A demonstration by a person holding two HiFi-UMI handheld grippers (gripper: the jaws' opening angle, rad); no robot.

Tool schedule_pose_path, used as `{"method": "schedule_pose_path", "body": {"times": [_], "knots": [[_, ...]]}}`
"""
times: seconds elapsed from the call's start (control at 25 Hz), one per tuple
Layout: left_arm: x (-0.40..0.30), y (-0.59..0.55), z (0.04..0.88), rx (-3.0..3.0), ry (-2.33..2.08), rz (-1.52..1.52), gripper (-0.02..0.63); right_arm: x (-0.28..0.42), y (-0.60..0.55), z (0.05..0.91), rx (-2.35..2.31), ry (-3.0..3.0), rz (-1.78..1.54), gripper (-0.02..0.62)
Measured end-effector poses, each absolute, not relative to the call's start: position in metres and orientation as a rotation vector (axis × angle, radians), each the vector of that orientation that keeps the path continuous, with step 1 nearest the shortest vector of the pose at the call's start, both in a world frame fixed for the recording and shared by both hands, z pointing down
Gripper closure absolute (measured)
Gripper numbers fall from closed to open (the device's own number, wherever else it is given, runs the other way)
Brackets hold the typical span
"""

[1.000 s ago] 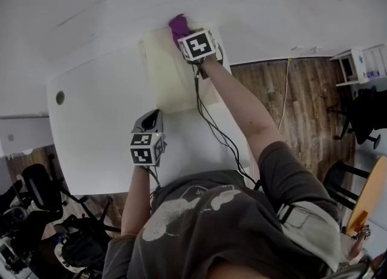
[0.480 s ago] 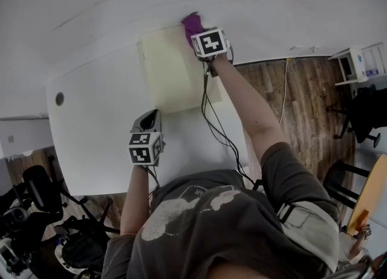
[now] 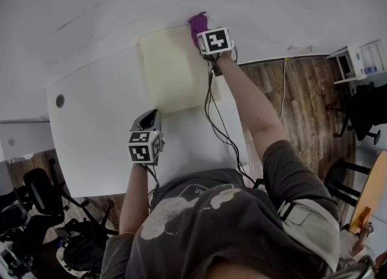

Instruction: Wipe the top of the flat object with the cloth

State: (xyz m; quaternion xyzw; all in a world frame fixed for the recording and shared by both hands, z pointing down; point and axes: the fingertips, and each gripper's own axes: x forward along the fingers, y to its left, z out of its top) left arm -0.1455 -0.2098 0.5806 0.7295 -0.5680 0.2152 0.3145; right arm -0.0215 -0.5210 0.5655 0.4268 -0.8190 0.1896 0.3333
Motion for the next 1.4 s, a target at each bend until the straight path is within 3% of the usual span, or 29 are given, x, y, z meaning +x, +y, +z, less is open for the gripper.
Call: {"method": "schedule_pose_path", "body": {"times": [0.36,0.92,1.4], "knots": [[-0.144,-0.209,0.580,1.930,-1.465,0.552,0.609,-0.023,-0.507,0.550,1.113,-2.158,0.578,0.522],[-0.144,-0.207,0.580,1.969,-1.456,0.585,0.610,-0.141,-0.416,0.532,0.825,-2.310,0.591,0.522],[-0.148,-0.204,0.580,1.959,-1.475,0.556,0.609,-0.200,-0.387,0.550,0.730,-2.273,0.557,0.522]]}}
